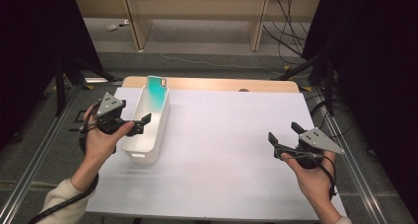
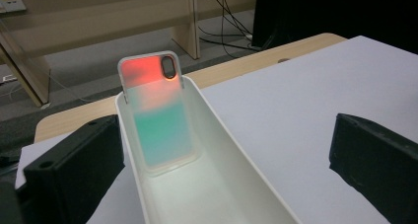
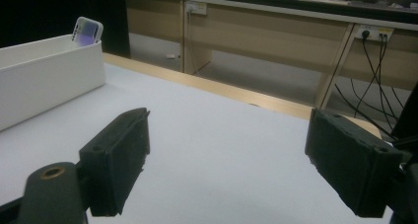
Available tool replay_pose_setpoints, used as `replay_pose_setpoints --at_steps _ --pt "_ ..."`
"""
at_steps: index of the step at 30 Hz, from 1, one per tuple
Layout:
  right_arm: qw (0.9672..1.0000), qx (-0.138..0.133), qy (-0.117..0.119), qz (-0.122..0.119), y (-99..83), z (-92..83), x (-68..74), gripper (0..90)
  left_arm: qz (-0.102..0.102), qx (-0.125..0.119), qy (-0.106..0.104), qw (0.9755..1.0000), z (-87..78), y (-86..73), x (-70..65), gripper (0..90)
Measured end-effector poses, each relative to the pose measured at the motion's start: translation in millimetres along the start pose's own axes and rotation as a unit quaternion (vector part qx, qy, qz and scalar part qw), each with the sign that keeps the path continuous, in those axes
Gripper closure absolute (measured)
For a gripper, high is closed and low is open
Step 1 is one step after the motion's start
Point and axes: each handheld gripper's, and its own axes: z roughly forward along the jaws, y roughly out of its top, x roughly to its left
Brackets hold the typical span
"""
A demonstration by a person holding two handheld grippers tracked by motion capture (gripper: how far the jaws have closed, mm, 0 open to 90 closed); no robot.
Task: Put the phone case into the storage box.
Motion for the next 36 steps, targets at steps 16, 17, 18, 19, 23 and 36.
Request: replay_pose_setpoints --at_steps 16,17,18,19,23,36 --pt "1.0 0.003 0.002 0.002 -0.5 -1.3 1.2 18.0 0.007 -0.026 -0.028 0.9992 -34.8 -9.6 -24.2 0.0" --pt "1.0 0.003 0.001 0.003 -0.6 -1.5 1.3 18.0 0.008 -0.027 -0.029 0.9992 -37.0 -10.1 -25.0 0.0" --pt "1.0 0.004 0.001 0.002 -0.7 -1.9 1.1 18.0 0.009 -0.028 -0.03 0.9991 -39.0 -10.7 -25.6 0.0" --pt "1.0 0.002 0.0 -0.001 -0.8 -2.0 0.5 18.0 0.01 -0.029 -0.031 0.9991 -40.4 -11.4 -26.4 0.0" --pt "1.0 0.005 0.001 0.002 -2.6 -2.8 0.3 18.0 0.013 -0.031 -0.033 0.9989 -46.5 -15.3 -29.5 0.0" --pt "0.9998 0.01 0.019 -0.001 -7.5 -5.4 4.7 18.0 0.025 -0.04 -0.062 0.9969 -57.0 -32.4 -37.9 0.0"
